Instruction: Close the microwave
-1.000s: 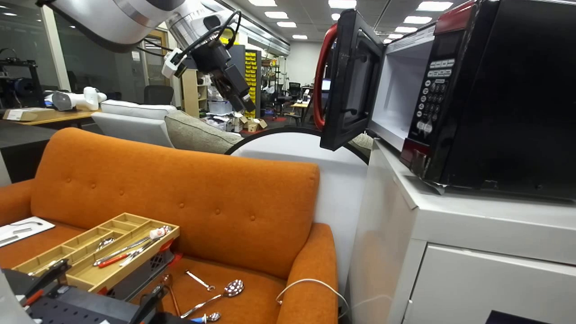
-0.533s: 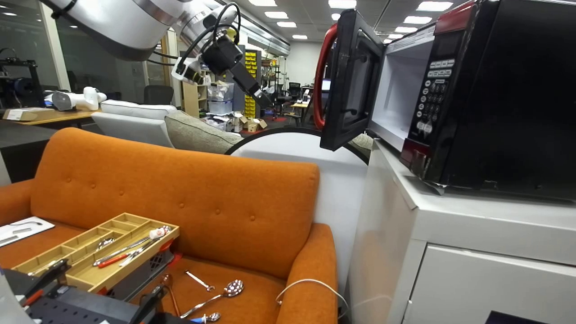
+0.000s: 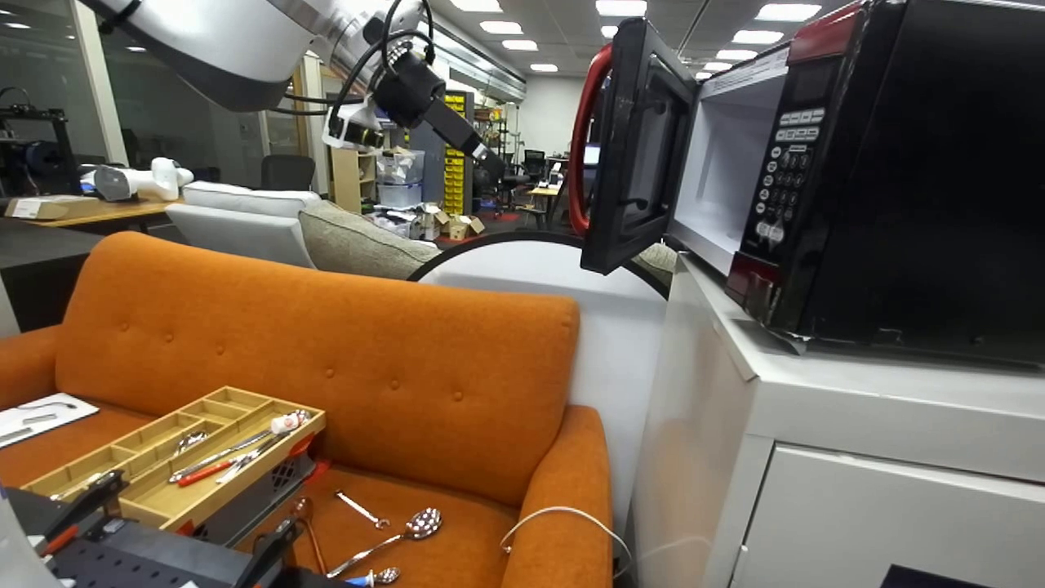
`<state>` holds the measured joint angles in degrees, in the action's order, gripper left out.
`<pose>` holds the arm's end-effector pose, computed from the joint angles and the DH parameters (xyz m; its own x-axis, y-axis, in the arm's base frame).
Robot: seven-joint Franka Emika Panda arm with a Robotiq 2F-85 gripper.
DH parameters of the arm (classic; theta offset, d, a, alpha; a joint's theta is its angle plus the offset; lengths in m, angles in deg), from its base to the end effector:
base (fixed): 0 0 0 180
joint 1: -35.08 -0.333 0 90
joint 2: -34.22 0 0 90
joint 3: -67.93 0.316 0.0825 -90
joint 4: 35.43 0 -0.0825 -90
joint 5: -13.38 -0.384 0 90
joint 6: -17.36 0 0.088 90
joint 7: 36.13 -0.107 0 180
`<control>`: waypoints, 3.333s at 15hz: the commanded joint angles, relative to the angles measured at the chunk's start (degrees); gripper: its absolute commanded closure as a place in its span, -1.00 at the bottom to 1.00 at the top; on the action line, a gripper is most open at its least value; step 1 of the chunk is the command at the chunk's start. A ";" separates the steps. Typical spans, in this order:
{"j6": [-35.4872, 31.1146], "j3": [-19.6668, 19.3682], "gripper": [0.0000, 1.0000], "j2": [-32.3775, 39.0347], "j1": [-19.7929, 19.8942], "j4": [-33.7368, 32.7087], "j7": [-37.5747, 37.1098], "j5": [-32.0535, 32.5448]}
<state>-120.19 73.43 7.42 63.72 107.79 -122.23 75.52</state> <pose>0.3979 -0.1745 0.4900 0.2520 -0.5339 0.8072 -0.9412 -0.3290 0.0762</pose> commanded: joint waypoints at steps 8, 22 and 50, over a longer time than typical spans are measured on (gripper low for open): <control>31.09 -4.52 -1.00 7.71 -12.02 -5.43 -38.73 23.85; 40.11 -11.93 -1.00 23.55 -18.43 -16.85 -46.86 24.74; 41.41 -19.58 0.83 33.29 -14.73 -26.77 -44.38 21.65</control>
<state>-81.96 54.18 38.16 47.93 84.69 -167.01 101.63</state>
